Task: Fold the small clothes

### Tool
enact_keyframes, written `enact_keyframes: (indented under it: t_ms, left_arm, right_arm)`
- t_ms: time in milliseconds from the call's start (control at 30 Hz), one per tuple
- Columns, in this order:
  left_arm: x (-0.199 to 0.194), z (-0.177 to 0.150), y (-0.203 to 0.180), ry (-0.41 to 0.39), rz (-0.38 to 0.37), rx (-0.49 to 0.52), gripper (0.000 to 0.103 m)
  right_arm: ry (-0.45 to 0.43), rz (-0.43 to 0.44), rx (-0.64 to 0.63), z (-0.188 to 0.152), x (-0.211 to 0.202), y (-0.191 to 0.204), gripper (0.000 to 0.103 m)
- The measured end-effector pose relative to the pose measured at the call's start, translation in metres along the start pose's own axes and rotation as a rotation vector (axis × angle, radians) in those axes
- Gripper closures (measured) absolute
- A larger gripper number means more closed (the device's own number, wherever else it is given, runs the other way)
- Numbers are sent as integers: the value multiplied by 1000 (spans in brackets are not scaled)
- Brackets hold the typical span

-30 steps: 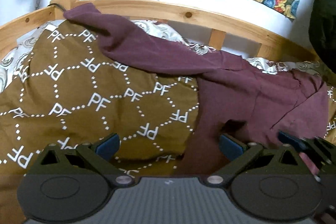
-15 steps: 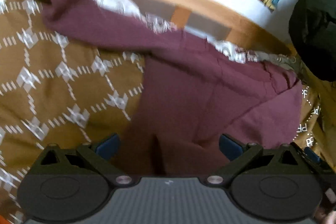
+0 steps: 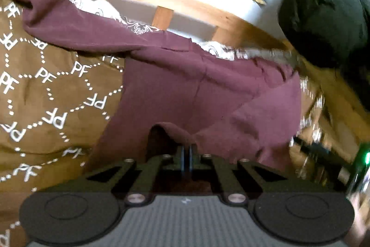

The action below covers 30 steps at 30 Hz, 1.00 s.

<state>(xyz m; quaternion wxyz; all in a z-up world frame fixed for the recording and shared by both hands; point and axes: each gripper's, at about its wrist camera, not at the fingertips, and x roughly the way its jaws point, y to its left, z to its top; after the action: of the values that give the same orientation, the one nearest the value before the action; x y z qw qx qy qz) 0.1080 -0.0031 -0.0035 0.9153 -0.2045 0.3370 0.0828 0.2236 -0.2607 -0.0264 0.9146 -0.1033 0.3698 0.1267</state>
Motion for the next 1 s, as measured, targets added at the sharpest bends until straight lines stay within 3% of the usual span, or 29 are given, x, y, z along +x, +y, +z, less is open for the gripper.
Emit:
enact_keyframes:
  t_ms: [67, 133, 167, 233, 267, 300, 367, 433, 533, 567, 633, 700, 733, 800, 867, 1000]
  left_arm:
    - [10, -7, 2, 99, 20, 17, 100]
    - [22, -12, 10, 185, 68, -33, 94]
    - [22, -12, 14, 196, 73, -63, 84]
    - [18, -8, 17, 172, 102, -94, 53]
    - [15, -6, 16, 152, 130, -86, 28]
    - [11, -4, 13, 119, 156, -71, 18]
    - [5, -4, 6, 68, 174, -38, 17]
    - [9, -3, 0, 66, 182, -10, 17]
    - [25, -6, -6, 121, 282, 21, 19]
    - [32, -7, -6, 162, 321, 33, 24]
    - [40, -11, -2, 219, 352, 38, 27]
    - [38, -12, 0, 207, 346, 33, 28]
    - [37, -12, -1, 209, 345, 36, 29]
    - [37, -11, -4, 213, 335, 55, 38]
    - [37, -11, -5, 209, 318, 72, 43]
    - [36, -13, -12, 209, 282, 109, 42]
  right_arm:
    - [2, -4, -10, 0, 0, 1, 34]
    - [6, -15, -35, 0, 1, 3, 34]
    - [15, -21, -58, -1, 2, 5, 34]
    - [39, -34, -119, -4, 5, 10, 33]
    - [44, -39, -149, -5, 6, 13, 31]
    - [47, -43, -181, -7, 7, 16, 30]
    - [49, -55, -254, -10, 8, 23, 27]
    - [41, -73, -322, -15, 10, 29, 25]
    - [-4, -112, -408, -20, 15, 39, 23]
    - [-24, -127, -438, -21, 17, 42, 22]
    - [-74, -154, -482, -23, 23, 48, 23]
    - [-117, -165, -492, -24, 27, 50, 31]
    - [-135, -162, -496, -24, 29, 50, 40]
    - [-160, -149, -501, -22, 30, 50, 61]
    - [-212, -145, -499, -21, 26, 51, 91]
    - [-257, -167, -430, -12, 10, 42, 96]
